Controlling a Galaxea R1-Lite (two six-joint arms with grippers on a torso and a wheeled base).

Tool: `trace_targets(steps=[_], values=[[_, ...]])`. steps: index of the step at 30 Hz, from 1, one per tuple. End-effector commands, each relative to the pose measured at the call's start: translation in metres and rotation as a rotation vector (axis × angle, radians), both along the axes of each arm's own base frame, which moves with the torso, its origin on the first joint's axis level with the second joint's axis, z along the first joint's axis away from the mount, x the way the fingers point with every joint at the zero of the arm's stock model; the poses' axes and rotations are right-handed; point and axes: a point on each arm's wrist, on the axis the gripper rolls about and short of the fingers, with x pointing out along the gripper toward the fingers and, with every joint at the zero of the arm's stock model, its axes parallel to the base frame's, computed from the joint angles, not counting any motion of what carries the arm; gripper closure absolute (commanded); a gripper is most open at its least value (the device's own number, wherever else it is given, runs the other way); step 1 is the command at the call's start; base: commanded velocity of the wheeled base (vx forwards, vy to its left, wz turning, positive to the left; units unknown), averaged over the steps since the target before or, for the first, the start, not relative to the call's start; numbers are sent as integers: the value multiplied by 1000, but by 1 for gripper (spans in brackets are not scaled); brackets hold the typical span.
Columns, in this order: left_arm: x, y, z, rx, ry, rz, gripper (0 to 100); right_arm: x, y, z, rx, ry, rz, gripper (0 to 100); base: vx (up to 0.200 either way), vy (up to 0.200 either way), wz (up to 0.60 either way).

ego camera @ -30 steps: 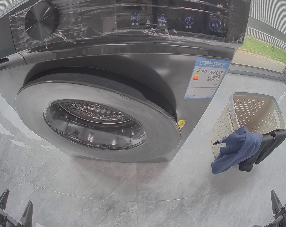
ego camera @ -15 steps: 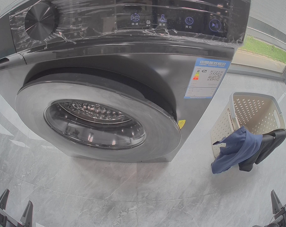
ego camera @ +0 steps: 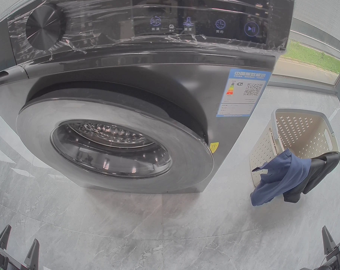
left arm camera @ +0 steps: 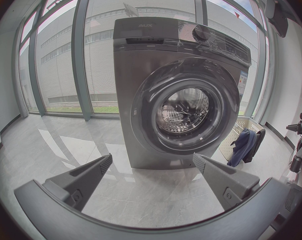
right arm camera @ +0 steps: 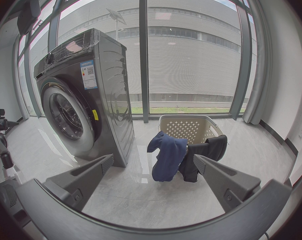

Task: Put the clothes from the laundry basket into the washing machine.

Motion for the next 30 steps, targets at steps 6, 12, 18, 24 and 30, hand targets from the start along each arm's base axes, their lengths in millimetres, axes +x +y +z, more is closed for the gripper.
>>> trace_targets(steps=[6, 12, 18, 24, 30], values=[[0, 0, -5, -1, 2, 1, 0, 0, 0, -5, 0, 1, 1, 0, 0, 200, 0], [0, 0, -5, -1, 0, 1, 0, 0, 0, -5, 0, 1, 1, 0, 0, 33, 0], [0, 0, -5, -1, 0, 1, 0, 0, 0, -5, 0, 1, 1, 0, 0, 0, 0], [0, 0, -5, -1, 0, 1, 0, 0, 0, -5, 0, 1, 1, 0, 0, 0, 0], [0, 0, -5, -1, 0, 1, 0, 0, 0, -5, 0, 1, 1, 0, 0, 0, 0]])
